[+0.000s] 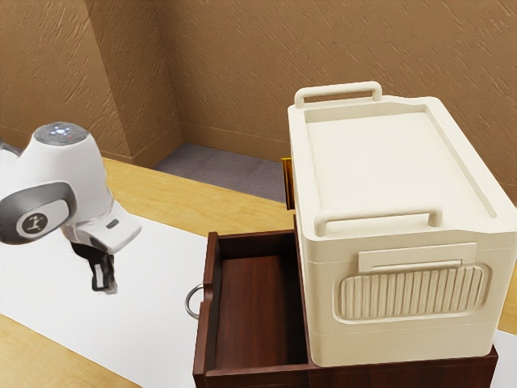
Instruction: Push the drawer handle with one arm to close the drawer
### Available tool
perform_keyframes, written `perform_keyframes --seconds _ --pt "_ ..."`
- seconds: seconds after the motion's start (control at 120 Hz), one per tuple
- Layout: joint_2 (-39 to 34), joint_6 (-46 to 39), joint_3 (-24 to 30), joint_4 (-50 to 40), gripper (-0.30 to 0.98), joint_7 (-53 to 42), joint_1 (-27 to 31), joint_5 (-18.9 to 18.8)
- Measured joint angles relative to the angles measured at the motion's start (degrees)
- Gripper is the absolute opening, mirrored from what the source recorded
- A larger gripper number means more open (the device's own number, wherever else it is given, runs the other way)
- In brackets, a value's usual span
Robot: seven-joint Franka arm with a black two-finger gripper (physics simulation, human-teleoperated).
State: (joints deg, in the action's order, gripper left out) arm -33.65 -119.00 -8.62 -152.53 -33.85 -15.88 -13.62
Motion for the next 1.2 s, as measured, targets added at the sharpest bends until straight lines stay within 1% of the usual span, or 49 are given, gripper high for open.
perform_keyframes --seconds 0.142,0.192,0.275,0.342,0.458,0.542,0.667,0.942,0.975,1.058,1.2 --pt "1.38 -3.40 0.31 -0.01 -0.09 -4.01 -2.93 3.66" --pt "1.83 -4.18 1.54 0.01 -0.09 -5.14 -3.54 5.14" --pt "1.95 -4.92 3.20 0.02 -0.10 -6.78 -3.85 8.96" --pt "2.59 -5.26 4.96 0.09 -0.10 -7.72 -3.91 11.25" --pt "3.46 -5.65 5.63 0.34 -0.10 -9.11 -3.90 13.82" --pt "4.57 -5.85 5.71 1.13 -0.10 -9.95 -3.90 14.66" --pt "8.39 -6.40 6.90 3.24 -0.10 -10.78 -3.90 15.17" --pt "14.11 -7.06 9.62 7.70 -0.10 -11.71 -3.89 15.44" --pt "14.62 -7.08 10.06 8.52 -0.08 -11.80 -3.89 15.47" --pt "16.74 -7.16 11.18 11.04 -0.09 -11.91 -3.90 15.47" --pt "18.70 -7.27 11.73 13.25 -0.10 -11.88 -3.90 15.58"
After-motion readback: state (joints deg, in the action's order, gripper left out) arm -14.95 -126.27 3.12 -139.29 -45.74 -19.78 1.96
